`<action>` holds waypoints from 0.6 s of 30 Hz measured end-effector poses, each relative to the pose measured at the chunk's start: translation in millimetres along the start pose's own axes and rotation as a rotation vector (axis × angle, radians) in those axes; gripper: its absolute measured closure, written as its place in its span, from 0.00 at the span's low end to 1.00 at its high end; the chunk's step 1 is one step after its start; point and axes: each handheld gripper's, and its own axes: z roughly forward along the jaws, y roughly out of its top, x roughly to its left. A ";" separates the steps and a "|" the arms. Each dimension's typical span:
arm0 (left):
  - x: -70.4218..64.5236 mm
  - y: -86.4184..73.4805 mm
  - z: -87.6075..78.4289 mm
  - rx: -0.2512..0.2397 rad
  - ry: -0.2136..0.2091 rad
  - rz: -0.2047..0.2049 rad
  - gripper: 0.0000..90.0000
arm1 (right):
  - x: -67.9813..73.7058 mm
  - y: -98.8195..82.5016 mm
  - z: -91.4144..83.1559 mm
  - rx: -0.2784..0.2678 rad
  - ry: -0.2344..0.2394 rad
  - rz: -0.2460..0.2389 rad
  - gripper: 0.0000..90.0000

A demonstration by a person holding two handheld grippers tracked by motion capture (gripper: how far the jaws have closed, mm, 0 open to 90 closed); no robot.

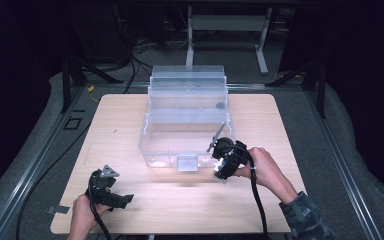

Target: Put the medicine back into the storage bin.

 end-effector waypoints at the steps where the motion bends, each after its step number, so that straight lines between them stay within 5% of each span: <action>1: 0.0 0.0 0.0 0.000 0.000 0.000 0.00 | 0.0 0.0 0.0 0.000 0.000 0.000 0.51; 18: 0.5 0.6 -0.5 0.002 0.000 0.002 0.00 | -17.2 9.9 -28.4 -0.001 -0.021 0.020 0.51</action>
